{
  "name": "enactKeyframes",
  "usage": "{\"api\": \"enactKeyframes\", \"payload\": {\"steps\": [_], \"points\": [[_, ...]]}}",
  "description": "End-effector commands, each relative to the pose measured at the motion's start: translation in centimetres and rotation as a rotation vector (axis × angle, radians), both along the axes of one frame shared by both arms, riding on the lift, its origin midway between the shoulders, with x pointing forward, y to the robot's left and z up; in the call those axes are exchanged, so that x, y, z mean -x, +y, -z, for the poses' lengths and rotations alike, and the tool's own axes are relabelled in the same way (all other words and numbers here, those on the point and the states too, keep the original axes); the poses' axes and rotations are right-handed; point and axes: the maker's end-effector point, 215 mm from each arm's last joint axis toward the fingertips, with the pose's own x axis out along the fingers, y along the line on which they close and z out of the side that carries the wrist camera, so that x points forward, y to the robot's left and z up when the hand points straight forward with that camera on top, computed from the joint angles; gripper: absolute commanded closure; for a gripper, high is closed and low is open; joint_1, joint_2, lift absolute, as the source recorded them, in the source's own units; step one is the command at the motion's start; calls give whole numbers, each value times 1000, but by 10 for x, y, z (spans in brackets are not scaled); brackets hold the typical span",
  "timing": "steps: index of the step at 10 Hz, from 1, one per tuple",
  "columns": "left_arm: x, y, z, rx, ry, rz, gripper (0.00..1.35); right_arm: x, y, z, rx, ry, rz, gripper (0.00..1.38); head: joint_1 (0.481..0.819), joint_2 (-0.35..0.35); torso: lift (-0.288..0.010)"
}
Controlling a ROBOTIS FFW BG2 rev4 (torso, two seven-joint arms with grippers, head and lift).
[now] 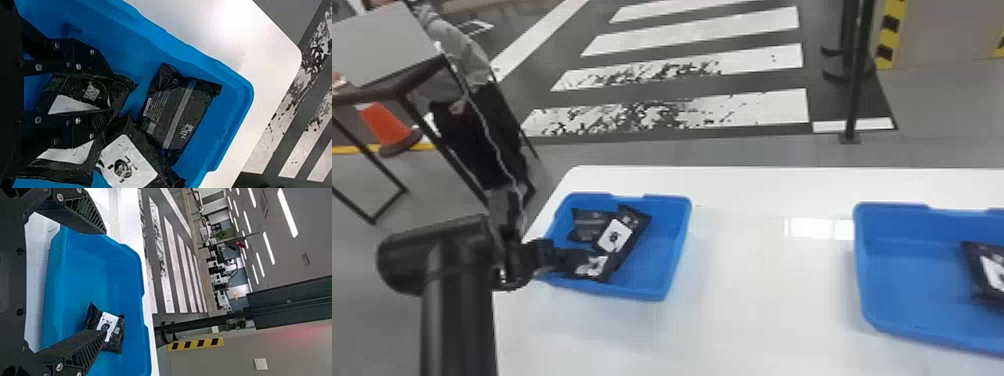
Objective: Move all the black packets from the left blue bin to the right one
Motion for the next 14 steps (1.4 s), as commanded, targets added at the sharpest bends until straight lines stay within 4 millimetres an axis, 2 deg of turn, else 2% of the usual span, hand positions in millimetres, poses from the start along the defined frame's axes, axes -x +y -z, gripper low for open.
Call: {"api": "enactKeyframes", "payload": {"steps": [1, 3, 6, 10, 12, 13, 14], "points": [[-2, 0, -2, -20, 4, 23, 1207, 0, 1, 0, -3, 2, -3, 127, 695, 332, -144], [-12, -1, -12, -25, -37, 61, 1207, 1, 2, 1, -5, 6, -6, 127, 695, 329, -144], [-26, -20, -48, -17, -143, 123, 1208, 2, 3, 4, -7, 15, -9, 128, 695, 317, -144], [-11, -53, -111, -33, -299, 211, 1207, 2, 6, 2, -10, 12, -20, 128, 695, 280, -144], [-8, -81, -154, -56, -423, 280, 1208, -1, 21, -2, -28, 11, -67, 127, 695, 267, -144], [-13, -103, -169, -41, -497, 325, 1207, -3, 36, -6, -53, 7, -108, 127, 695, 260, -144], [-23, -133, -184, -6, -585, 383, 1207, -7, 54, -13, -74, -3, -152, 127, 695, 256, -144]]}}
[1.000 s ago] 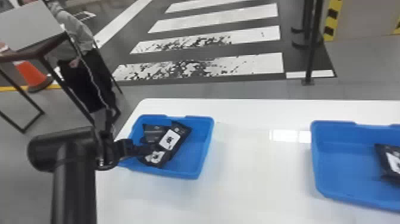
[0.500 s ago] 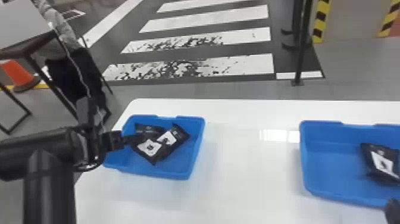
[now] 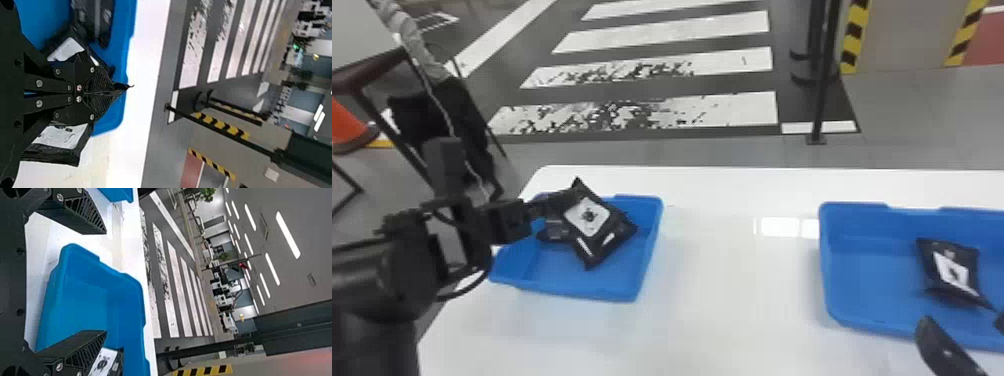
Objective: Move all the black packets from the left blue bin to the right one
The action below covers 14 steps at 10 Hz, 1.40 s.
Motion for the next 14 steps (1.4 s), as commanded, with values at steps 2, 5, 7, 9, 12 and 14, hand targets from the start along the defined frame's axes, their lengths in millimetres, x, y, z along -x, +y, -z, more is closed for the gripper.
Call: {"api": "enactKeyframes", "payload": {"steps": [2, 5, 7, 9, 12, 14], "points": [[-10, -83, -21, 86, -137, 172, 1207, -8, 46, -9, -62, -9, -122, 127, 695, 226, -144], [0, -178, -22, 200, -169, 346, 1207, -19, 76, -14, -104, -6, -218, 127, 695, 158, -144], [7, -222, -23, 241, -174, 427, 1207, -23, 105, -26, -156, -24, -287, 127, 695, 101, -144], [14, -268, -34, 291, -196, 511, 1208, -21, 130, -30, -199, -14, -357, 125, 695, 74, -144], [26, -308, -38, 339, -186, 599, 1207, -26, 148, -38, -240, -26, -399, 127, 695, 41, -144], [32, -321, -38, 356, -173, 628, 1207, -32, 148, -38, -277, -24, -394, 277, 695, 21, -144]]}}
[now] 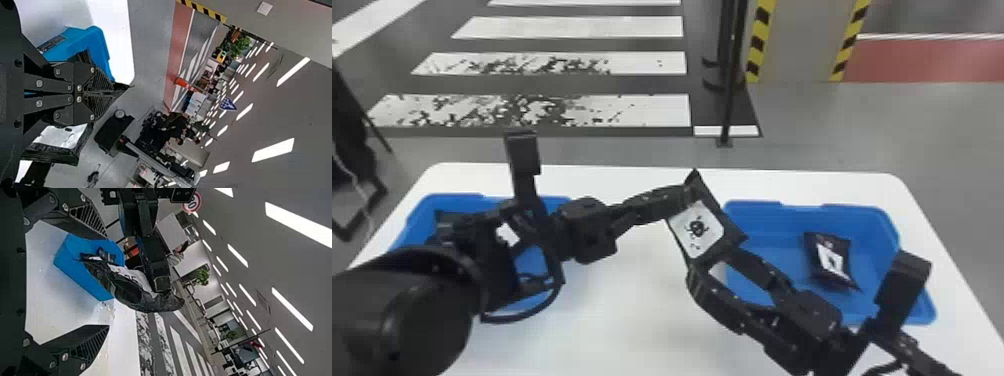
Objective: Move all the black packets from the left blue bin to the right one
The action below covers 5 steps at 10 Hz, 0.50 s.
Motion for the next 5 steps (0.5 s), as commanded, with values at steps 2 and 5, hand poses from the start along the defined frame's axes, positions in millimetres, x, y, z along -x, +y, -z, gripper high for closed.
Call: {"api": "enactKeyframes", "payload": {"steps": [2, 5], "points": [[2, -5, 1, 9, 8, 13, 1208, -4, 0, 0, -26, 4, 7, 845, 695, 4, -144], [4, -6, 1, 14, 11, 16, 1207, -4, -6, -3, -20, 0, 44, 1276, 695, -5, -144]]}}
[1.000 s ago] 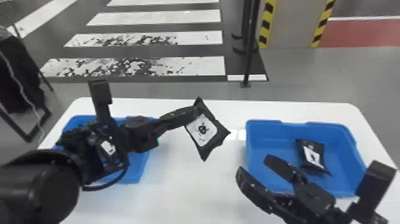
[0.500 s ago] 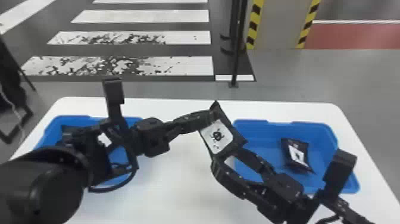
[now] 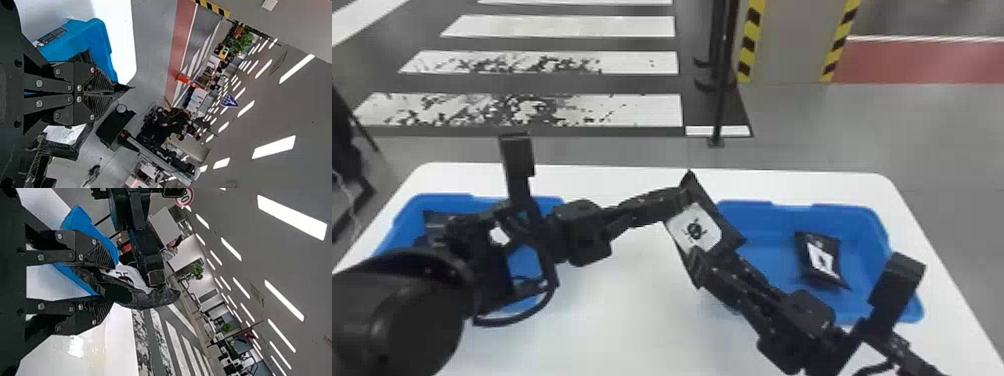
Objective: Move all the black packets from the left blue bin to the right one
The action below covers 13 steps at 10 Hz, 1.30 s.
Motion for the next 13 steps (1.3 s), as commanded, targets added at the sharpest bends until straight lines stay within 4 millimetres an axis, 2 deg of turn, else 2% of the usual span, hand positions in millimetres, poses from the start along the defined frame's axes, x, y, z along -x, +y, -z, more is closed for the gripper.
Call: {"api": "enactKeyframes", "payload": {"steps": [1, 2, 3, 4, 5, 7, 9, 10, 11, 12, 13], "points": [[-1, -1, 0, 11, -2, -1, 1205, 1, 0, -1, -4, 0, -1, 1276, 695, -7, -144], [-3, -5, 0, 77, 7, -7, 1090, 1, 0, 0, -2, 0, -2, 1276, 695, -8, -144], [0, -4, 3, 118, 24, -27, 673, -1, -2, 0, -2, -1, 4, 1276, 695, -9, -144], [-1, 5, 7, 120, 29, -52, 225, -4, -10, 10, 13, 7, 22, 1276, 695, -12, -144], [-4, 17, 10, 117, 25, -79, 70, -14, -30, 19, 34, 4, 79, 1276, 695, -13, -144], [-1, 44, 15, 122, 25, -135, 157, -35, -81, 40, 114, 12, 192, 1276, 695, -28, -144], [6, 71, 25, 108, 46, -190, 162, -60, -131, 69, 179, 44, 274, 1274, 695, -62, -144], [10, 83, 27, 101, 53, -214, 162, -71, -149, 83, 218, 57, 299, 1273, 695, -76, -144], [12, 95, 33, 97, 65, -239, 162, -76, -153, 93, 228, 78, 292, 1237, 695, -82, -144], [13, 105, 36, 90, 68, -259, 162, -81, -156, 99, 236, 86, 293, 1015, 695, -85, -144], [15, 114, 41, 81, 76, -277, 163, -82, -166, 105, 251, 94, 309, 713, 695, -77, -144]]}}
